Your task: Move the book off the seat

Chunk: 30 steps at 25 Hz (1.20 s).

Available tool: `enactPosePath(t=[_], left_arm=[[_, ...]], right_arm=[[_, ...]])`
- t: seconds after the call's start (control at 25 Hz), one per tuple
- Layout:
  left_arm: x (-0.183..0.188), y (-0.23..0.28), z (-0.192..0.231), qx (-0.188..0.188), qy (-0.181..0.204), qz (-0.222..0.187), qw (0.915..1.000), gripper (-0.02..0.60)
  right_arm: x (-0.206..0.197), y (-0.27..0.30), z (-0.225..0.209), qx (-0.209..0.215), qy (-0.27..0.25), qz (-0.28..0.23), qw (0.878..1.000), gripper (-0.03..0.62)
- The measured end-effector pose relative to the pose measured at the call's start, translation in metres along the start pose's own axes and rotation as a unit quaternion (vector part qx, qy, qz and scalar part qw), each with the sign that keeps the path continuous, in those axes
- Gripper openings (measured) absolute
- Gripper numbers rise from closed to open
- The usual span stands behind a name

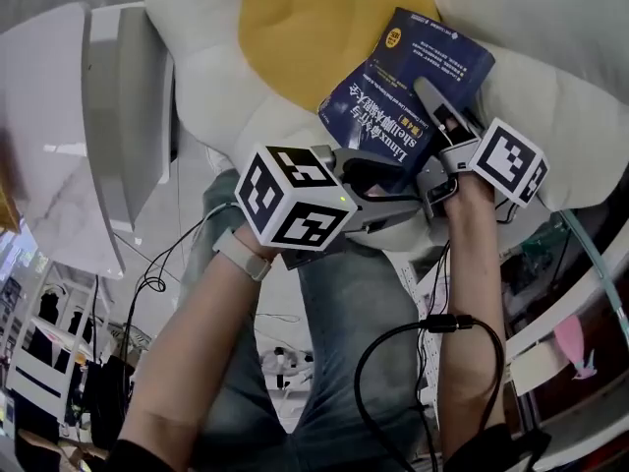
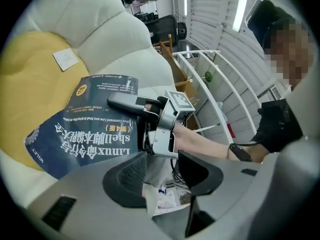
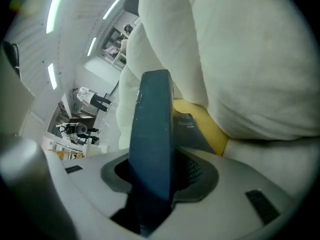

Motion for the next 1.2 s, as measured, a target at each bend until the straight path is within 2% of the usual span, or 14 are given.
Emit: enactPosePath(t=[0.2,0.36,0.48,0.64,0.76,0.8,0.92,1.0,1.08,1.2], left_arm=[[-0.001,-0.013,-0.023,0.006,0.014,0.023,0.9996,0.196],[0.012,-0.024,-0.018,-0.008,-0.011,0.021,0.9997,0.195],[0.014,-0.029,0.005,-0.015,-0.021,0.045,0.9987,0.195],[0.026,-0.055,0.014,0.008,-0.002,0.075,0.9972,0.193],[0.024,-0.070,0.027,0.030,0.016,0.107,0.9937,0.193],[0.021,-0.070,0.042,0.026,0.004,0.108,0.9938,0.193],[0.005,-0.057,0.096,-0.003,-0.065,0.106,0.9923,0.193],[0.004,-0.059,0.119,-0.001,-0.074,0.109,0.9912,0.193],[0.011,-0.071,0.107,0.007,-0.073,0.103,0.9919,0.193],[0.029,-0.089,0.067,0.008,-0.079,0.078,0.9938,0.193]], right_arm=[[0.001,-0.020,0.022,0.001,-0.044,-0.015,0.999,0.184],[-0.001,-0.013,0.015,0.002,0.002,0.005,1.000,0.181],[-0.003,-0.005,-0.001,-0.006,0.033,0.020,0.999,0.181],[0.004,-0.014,0.013,-0.011,0.047,0.020,0.999,0.181],[0.001,-0.013,0.014,-0.010,0.067,0.038,0.997,0.181],[-0.001,-0.007,0.005,-0.015,0.076,0.046,0.996,0.181],[-0.012,0.015,-0.036,-0.030,0.114,0.067,0.991,0.181],[-0.009,0.024,-0.041,-0.025,0.136,0.068,0.988,0.183],[-0.002,0.011,-0.022,-0.018,0.151,0.066,0.986,0.183],[0.012,-0.017,0.024,0.003,0.165,0.059,0.984,0.183]])
Point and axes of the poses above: the fingertips, and each gripper's own axes: y forward along the fingers, z to its left, x out of its top, the point moved 2 cm from there along -y, backward along the fingers, and after that the axes turned 5 degrees about -x, right-handed, at the moved point
